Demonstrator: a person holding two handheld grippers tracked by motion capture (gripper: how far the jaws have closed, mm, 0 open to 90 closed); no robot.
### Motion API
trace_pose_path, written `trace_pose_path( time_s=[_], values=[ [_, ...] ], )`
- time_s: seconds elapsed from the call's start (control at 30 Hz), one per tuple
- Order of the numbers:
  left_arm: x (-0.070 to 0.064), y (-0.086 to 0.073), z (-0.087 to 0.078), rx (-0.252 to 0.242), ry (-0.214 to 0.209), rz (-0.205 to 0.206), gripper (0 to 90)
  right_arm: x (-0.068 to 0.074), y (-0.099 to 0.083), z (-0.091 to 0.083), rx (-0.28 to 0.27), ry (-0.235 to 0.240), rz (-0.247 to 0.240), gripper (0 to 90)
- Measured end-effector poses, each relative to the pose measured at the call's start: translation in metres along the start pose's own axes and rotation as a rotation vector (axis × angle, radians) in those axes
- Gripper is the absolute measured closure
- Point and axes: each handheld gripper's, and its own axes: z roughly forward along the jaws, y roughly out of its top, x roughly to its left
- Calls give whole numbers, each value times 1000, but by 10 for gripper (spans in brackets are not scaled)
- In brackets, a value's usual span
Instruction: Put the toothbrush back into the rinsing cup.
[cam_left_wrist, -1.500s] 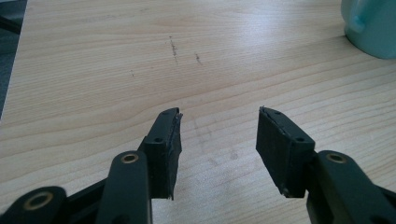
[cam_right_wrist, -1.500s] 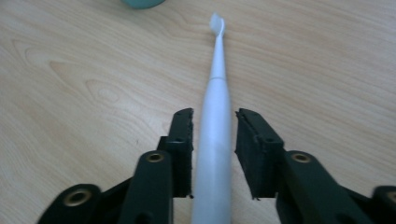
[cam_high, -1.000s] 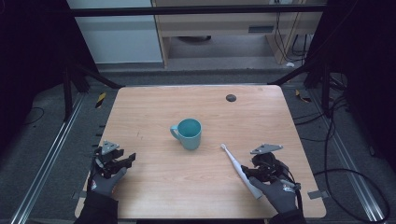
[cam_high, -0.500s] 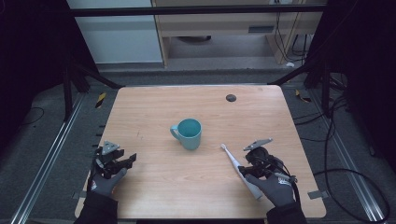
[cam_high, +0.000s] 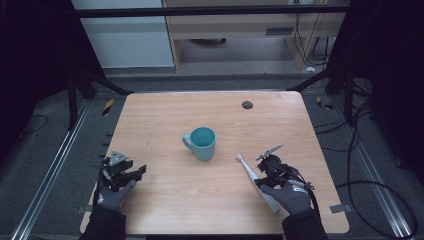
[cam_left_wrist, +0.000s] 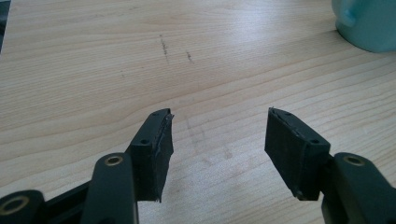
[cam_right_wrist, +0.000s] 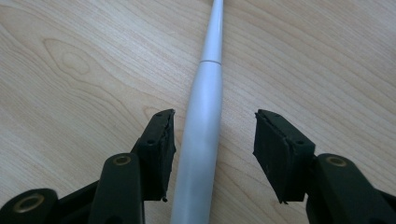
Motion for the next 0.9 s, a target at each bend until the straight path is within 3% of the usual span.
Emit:
trace_pose_path(
  time_s=[0.43,0.9],
  values=[
    [0,0,1,11,-4,3,401,-1,-1,15,91,22,4,530],
    [0,0,2,13,-8,-1,397,-1,-3,27,140,45,10,581]
  ],
)
